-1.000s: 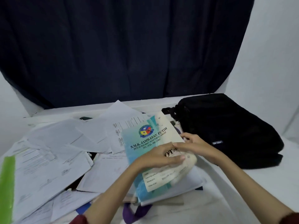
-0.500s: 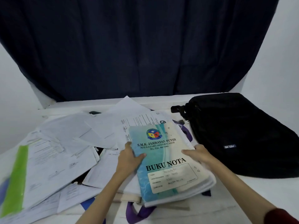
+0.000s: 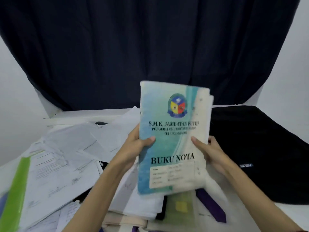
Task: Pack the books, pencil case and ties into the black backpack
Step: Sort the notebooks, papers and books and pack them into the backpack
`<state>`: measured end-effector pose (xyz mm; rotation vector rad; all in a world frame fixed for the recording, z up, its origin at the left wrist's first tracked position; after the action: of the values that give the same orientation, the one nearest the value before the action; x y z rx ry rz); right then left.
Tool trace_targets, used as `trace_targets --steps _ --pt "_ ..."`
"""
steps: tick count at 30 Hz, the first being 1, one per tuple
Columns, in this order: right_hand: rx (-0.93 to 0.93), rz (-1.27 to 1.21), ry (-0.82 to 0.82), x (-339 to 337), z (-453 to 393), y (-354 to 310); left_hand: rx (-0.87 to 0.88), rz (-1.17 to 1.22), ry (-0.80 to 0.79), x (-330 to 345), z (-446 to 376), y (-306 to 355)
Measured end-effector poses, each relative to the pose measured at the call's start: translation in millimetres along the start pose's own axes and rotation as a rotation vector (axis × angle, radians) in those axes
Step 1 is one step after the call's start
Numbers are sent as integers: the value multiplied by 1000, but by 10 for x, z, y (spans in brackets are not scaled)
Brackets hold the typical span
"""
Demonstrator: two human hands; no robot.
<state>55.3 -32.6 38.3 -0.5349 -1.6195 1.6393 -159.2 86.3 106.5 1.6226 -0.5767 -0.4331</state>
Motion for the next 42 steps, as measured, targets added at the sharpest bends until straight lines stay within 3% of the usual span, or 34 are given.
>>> trace_targets --steps 3,6,12,20,26,32,42 --pt "-160 -52 -115 171 -73 -338 179 -64 -54 -100 -127 332" --pt "-238 -75 -80 398 -155 -572 230 -119 -60 -242 -363 468" --pt "-232 -15 -90 830 -400 -567 140 -197 63 -594 -786 296" --pt "-203 -29 -115 885 -535 -511 45 -152 -17 -624 -960 2" --pt "-241 -119 -103 1122 -603 -631 126 -132 122 -600 -1154 149" --pt "-326 -21 -121 1343 -727 -732 107 -96 74 -921 -1288 226" --pt "-359 16 38 1438 -949 -496 -5 -21 157 -802 -1369 -278"
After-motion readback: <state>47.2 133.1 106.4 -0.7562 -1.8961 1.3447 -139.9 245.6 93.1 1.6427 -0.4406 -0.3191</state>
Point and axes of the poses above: each hand's wrist, its own z-axis away from the middle knuckle, its own x-axis out of the palm, y = z × x, the point moved 1 cm from there along -z, towards the middle knuckle, and after that the axes turned 9 degrees about y, right-handed, at the moved point
